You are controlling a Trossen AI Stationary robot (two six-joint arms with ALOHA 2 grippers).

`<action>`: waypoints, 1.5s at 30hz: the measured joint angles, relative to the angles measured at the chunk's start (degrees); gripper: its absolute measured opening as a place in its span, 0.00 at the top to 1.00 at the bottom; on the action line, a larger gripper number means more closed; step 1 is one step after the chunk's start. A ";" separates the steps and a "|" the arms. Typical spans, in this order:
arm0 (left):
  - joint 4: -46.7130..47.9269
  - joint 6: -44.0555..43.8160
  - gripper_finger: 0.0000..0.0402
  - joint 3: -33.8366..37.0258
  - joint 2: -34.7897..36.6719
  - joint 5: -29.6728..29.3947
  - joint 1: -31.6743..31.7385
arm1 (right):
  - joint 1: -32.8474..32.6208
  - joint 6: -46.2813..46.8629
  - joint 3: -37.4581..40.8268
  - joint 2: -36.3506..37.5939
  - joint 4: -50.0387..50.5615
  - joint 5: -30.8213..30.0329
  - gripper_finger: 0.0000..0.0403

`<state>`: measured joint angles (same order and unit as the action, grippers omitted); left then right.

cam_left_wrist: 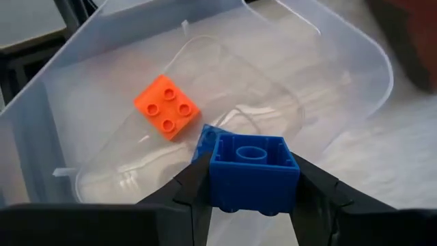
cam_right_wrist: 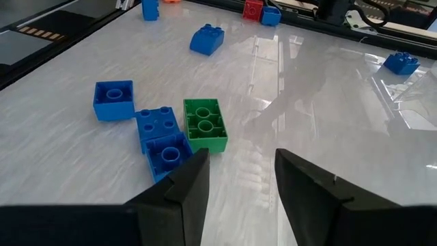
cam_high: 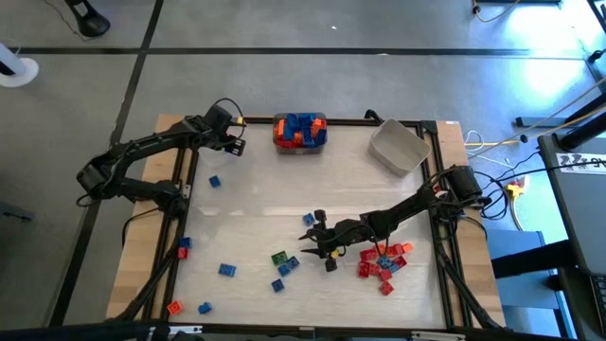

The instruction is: Sort blocks by size

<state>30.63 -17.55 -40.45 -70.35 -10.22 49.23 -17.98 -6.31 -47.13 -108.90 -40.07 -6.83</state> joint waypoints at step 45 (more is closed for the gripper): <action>27.28 -19.42 0.50 -5.09 14.54 0.43 -25.27 | -0.02 -0.06 0.01 0.00 0.42 0.00 0.59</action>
<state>57.91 -36.97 -45.54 -55.80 -9.78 23.96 -17.99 -6.37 -47.13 -108.90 -39.66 -6.83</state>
